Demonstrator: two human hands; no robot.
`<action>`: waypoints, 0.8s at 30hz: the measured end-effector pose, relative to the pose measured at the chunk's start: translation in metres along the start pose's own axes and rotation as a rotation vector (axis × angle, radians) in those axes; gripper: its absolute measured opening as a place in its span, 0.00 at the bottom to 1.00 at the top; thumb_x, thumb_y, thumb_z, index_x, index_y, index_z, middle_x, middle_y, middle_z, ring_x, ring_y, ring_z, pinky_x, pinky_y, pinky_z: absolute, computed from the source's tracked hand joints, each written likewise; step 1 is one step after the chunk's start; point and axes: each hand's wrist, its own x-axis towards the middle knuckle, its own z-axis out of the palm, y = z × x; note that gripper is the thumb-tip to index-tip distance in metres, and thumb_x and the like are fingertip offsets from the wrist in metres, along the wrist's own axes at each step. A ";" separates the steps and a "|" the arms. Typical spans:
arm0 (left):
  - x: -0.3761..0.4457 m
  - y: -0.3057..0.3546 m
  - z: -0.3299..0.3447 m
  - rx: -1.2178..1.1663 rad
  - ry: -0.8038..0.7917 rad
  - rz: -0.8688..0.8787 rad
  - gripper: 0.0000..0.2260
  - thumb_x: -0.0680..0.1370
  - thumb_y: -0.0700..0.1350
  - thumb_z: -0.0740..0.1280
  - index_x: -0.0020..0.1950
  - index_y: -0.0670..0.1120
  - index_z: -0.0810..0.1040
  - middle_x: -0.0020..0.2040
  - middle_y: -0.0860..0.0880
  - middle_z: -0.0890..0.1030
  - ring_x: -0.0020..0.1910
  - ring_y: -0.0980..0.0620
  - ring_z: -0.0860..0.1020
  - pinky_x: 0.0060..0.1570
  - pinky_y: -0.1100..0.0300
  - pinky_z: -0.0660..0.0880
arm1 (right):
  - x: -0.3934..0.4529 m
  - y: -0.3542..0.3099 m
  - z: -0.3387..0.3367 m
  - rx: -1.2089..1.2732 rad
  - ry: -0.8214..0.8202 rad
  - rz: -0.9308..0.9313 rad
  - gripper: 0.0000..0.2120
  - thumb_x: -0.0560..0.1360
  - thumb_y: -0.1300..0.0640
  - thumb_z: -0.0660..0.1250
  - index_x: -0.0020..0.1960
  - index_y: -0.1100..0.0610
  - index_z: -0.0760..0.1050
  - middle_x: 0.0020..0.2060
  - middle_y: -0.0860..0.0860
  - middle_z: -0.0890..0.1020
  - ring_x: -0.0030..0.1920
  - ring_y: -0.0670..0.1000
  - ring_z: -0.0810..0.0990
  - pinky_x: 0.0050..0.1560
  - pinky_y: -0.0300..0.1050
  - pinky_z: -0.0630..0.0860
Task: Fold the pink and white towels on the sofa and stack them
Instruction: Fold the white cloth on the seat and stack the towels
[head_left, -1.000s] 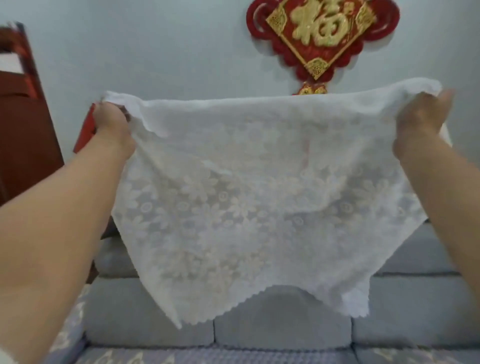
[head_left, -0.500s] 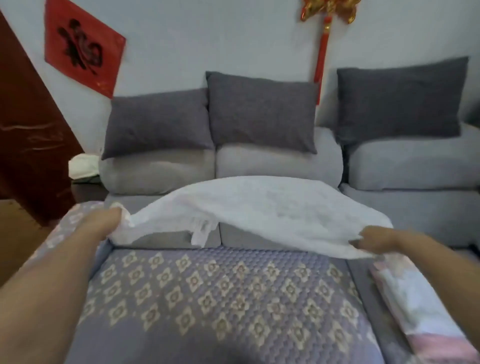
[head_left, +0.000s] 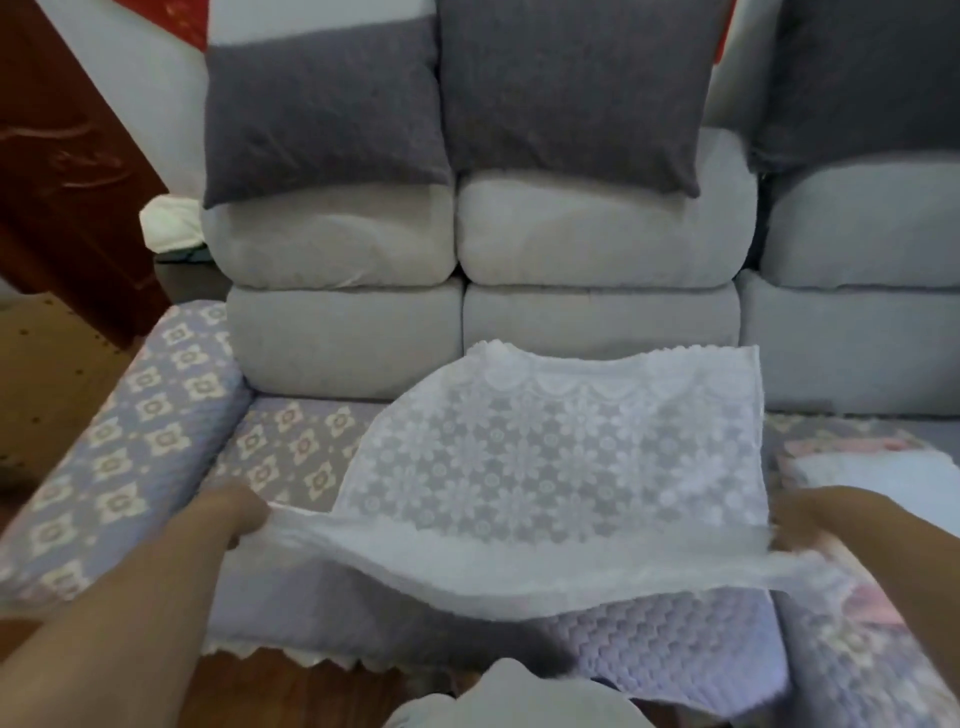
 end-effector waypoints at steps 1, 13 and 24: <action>0.001 0.000 0.008 0.039 -0.033 0.025 0.18 0.85 0.43 0.56 0.70 0.32 0.69 0.62 0.36 0.79 0.43 0.43 0.82 0.32 0.58 0.74 | -0.008 0.002 -0.004 0.017 -0.047 0.013 0.33 0.72 0.39 0.67 0.73 0.50 0.68 0.73 0.54 0.69 0.69 0.57 0.72 0.68 0.50 0.69; 0.054 -0.001 0.069 -0.256 0.130 0.493 0.23 0.81 0.60 0.58 0.40 0.43 0.77 0.38 0.45 0.79 0.37 0.48 0.78 0.38 0.51 0.73 | -0.039 -0.099 -0.020 -0.037 0.177 0.378 0.27 0.79 0.47 0.58 0.77 0.47 0.62 0.79 0.50 0.58 0.77 0.53 0.59 0.73 0.54 0.62; 0.123 0.068 0.040 -0.426 -0.441 0.945 0.03 0.76 0.54 0.71 0.44 0.60 0.78 0.44 0.59 0.80 0.45 0.60 0.78 0.48 0.66 0.75 | -0.059 -0.440 -0.111 1.037 -0.007 -0.662 0.12 0.73 0.51 0.73 0.55 0.41 0.79 0.50 0.40 0.82 0.51 0.40 0.81 0.55 0.44 0.78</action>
